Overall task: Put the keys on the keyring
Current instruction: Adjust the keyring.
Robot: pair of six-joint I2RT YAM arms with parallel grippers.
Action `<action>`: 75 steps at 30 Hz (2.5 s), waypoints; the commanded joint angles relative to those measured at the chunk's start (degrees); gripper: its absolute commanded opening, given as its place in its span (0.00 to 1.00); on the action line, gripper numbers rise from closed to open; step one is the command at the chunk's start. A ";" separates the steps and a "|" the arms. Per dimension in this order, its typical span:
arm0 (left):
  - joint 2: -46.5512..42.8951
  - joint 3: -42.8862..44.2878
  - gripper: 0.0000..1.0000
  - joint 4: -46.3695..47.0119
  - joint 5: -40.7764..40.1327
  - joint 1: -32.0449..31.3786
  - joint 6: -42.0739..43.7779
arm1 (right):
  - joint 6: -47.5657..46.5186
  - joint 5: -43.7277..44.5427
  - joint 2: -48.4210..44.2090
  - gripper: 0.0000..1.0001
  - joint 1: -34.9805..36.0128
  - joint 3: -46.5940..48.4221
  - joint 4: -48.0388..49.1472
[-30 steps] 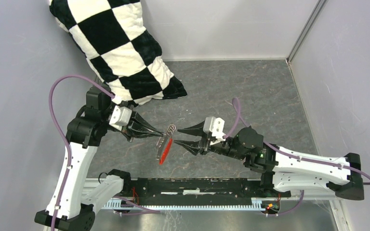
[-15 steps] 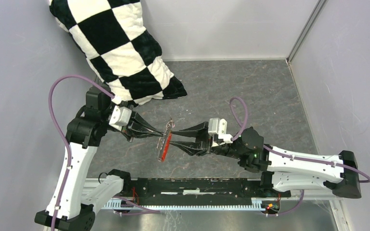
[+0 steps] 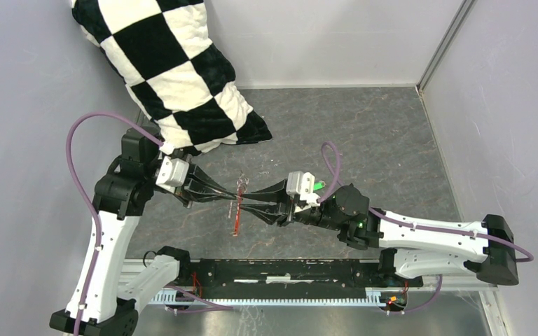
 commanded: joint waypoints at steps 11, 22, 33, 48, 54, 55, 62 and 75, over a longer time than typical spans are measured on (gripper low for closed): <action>-2.66 -0.88 0.02 0.71 5.90 -0.37 1.56 | 0.67 2.16 0.02 0.24 -0.07 3.22 2.77; -2.95 -1.79 0.02 0.77 4.95 -0.38 2.49 | 2.15 0.02 1.25 0.07 -0.10 4.82 1.46; -4.96 -5.18 0.22 1.57 -3.04 -0.35 3.95 | -1.25 1.36 2.38 0.01 -0.14 11.73 -15.93; -7.60 -4.72 0.30 8.51 -9.24 -0.37 -3.55 | -9.94 5.04 9.09 0.01 -0.11 30.64 -51.12; -7.09 -6.29 0.26 8.66 -9.31 -0.40 -4.27 | -10.31 4.11 9.47 0.01 -0.10 33.32 -51.99; -7.20 -6.52 0.26 8.67 -9.87 -0.39 -4.36 | -10.45 4.00 9.64 0.01 -0.10 33.77 -52.37; -7.80 -7.69 0.33 8.53 -12.61 -0.38 -4.83 | -10.76 3.46 11.50 0.01 -0.12 35.99 -53.63; -7.91 -7.99 0.32 8.55 -15.75 -0.40 -4.37 | -10.78 2.91 13.22 0.01 -0.01 38.17 -54.87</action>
